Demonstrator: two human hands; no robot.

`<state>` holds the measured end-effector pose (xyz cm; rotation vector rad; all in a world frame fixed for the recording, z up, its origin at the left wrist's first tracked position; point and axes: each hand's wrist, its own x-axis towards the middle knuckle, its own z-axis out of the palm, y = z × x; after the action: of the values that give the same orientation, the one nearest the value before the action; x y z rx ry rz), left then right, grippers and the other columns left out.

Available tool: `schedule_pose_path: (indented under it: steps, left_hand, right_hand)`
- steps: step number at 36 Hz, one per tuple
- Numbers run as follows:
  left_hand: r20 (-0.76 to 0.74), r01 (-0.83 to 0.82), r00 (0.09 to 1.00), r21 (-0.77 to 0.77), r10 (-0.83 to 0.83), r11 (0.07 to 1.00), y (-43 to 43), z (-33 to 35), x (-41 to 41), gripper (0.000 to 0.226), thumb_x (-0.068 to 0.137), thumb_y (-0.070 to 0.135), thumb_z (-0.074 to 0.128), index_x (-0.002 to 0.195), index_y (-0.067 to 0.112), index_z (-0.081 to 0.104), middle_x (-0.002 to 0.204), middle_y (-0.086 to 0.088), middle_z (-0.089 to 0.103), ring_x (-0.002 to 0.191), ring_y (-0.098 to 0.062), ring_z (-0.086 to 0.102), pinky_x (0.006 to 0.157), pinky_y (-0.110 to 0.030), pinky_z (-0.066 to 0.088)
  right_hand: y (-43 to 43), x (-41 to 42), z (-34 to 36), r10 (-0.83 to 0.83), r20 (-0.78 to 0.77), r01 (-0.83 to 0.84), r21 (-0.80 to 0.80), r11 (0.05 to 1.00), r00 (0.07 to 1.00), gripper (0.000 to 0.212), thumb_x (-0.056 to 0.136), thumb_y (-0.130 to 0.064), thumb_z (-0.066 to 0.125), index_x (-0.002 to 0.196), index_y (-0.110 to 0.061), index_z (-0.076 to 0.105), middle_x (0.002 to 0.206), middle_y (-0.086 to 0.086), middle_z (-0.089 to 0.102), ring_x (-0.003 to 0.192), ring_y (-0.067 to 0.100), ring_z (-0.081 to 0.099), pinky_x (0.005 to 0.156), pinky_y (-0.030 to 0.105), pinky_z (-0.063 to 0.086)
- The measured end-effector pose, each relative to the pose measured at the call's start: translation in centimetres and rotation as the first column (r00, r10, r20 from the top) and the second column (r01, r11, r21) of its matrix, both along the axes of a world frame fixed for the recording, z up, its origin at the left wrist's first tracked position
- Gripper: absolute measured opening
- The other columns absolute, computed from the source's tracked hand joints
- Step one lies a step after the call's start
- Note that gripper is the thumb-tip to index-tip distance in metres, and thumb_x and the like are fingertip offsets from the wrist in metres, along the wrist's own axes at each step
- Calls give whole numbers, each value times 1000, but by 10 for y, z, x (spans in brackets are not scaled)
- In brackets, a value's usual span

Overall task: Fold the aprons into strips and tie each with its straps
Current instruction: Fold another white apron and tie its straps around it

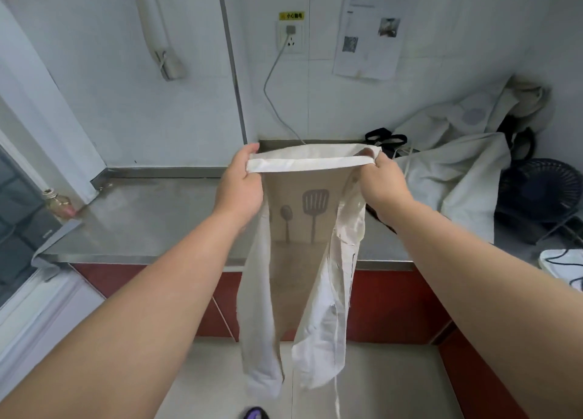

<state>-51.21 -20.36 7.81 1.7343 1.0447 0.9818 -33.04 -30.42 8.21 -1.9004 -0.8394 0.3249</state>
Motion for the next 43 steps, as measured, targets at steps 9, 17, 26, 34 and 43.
schedule_pose_path:
  steps: [9,17,26,34,43]
  left_hand:
    - [10,185,983,44,-185,982,92,9,48,60,101,14,33,150,33,5,130,28,30,119,10,27,96,-9,19]
    - [-4,266,964,-63,-267,962,222,-3,116,62,101,22,36,147,46,2,147,26,25,131,1,29,109,-23,25]
    - [-14,330,944,-21,-330,944,316,12,190,58,103,23,31,149,39,0,151,20,24,118,8,26,97,-11,21]
    - [-18,288,956,-113,-291,951,357,-31,230,56,103,34,31,149,40,0,153,15,23,139,-12,27,97,-17,21]
    - [-17,247,969,26,-247,969,391,-27,272,61,102,30,36,151,31,-1,148,20,25,116,13,27,86,3,23]
  right_hand:
    - [82,33,9,15,-91,2,176,984,996,33,99,-23,31,122,-20,54,107,-6,58,94,14,51,74,22,39]
    - [190,83,13,0,-154,23,147,989,988,39,100,-25,32,136,-19,45,119,-7,52,106,12,46,88,23,34]
    - [280,148,18,-108,-188,140,165,976,976,41,95,-11,29,127,-24,51,107,-4,57,88,14,51,68,22,42]
    - [330,188,-21,-121,-278,156,108,982,953,37,94,-10,31,117,-27,54,115,-3,61,109,20,56,95,34,46]
    - [376,240,-29,-54,-242,89,135,987,969,41,97,-26,35,138,-23,42,123,-5,54,111,18,51,102,33,40]
